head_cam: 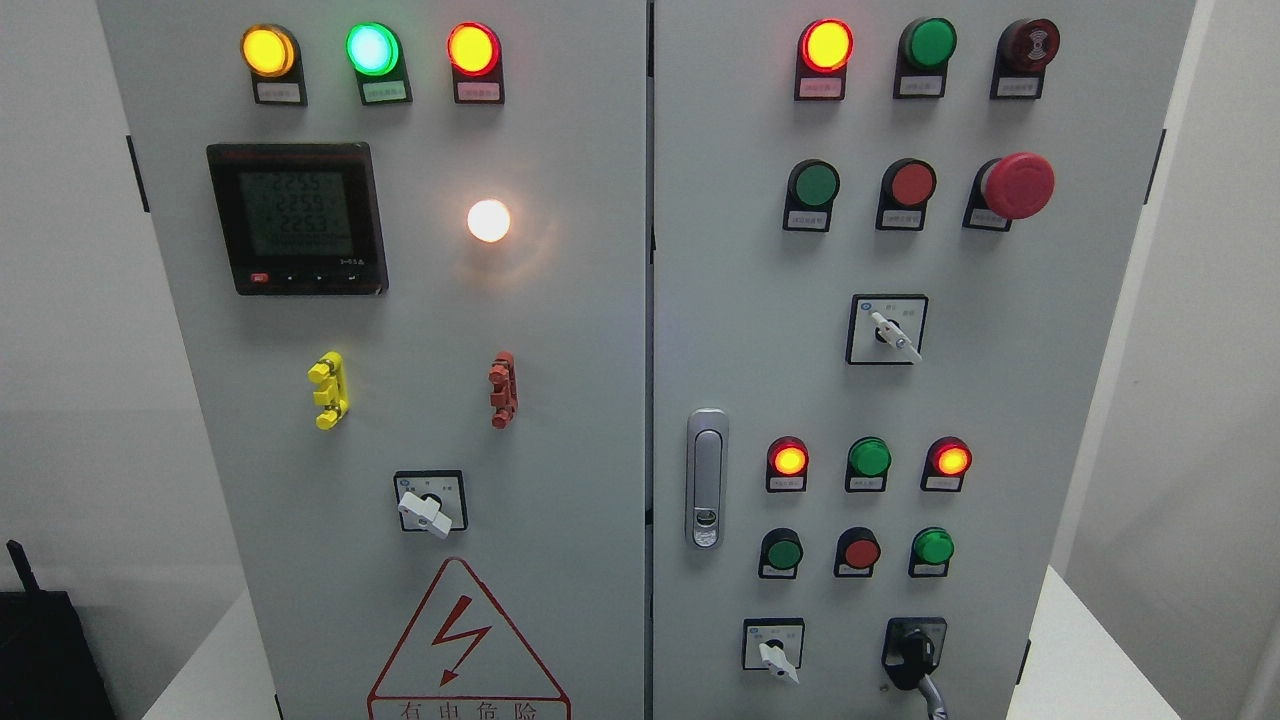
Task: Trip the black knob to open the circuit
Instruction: 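Grip the black knob with the right hand and twist it, then release the black knob and lower the right hand away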
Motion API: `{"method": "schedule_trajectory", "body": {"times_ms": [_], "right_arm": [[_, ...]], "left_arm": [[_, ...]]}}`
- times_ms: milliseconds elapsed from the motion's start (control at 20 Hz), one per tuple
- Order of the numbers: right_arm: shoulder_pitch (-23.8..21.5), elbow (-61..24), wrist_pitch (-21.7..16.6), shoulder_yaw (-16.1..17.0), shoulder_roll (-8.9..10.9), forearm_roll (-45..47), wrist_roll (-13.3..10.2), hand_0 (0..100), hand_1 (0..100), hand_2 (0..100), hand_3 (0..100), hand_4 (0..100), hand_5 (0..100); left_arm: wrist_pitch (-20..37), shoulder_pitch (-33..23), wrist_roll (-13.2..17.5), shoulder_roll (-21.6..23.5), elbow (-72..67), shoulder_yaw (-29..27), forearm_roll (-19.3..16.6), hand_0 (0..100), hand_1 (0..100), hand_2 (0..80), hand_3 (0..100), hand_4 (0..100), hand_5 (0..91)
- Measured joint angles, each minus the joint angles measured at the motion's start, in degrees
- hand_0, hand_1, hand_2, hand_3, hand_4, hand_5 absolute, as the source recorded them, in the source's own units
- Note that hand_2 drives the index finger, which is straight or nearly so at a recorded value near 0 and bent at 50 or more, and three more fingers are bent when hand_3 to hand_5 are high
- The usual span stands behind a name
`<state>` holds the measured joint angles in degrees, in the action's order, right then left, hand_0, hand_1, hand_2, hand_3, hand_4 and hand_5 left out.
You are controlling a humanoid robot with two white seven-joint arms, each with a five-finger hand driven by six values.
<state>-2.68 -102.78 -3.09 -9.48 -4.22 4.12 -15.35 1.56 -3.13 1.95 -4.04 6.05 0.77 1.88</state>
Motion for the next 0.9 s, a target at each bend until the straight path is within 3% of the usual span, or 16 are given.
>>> {"method": "schedule_trajectory", "body": {"times_ms": [900], "right_arm": [[0.18, -0.16, 0.26, -0.81, 0.0, 0.16, -0.31, 0, 5, 3, 100, 100, 100]], "left_arm": [[0.0, 0.0, 0.0, 0.0, 0.0, 0.0, 0.0, 12, 39, 0.0, 0, 0, 0.0]]}}
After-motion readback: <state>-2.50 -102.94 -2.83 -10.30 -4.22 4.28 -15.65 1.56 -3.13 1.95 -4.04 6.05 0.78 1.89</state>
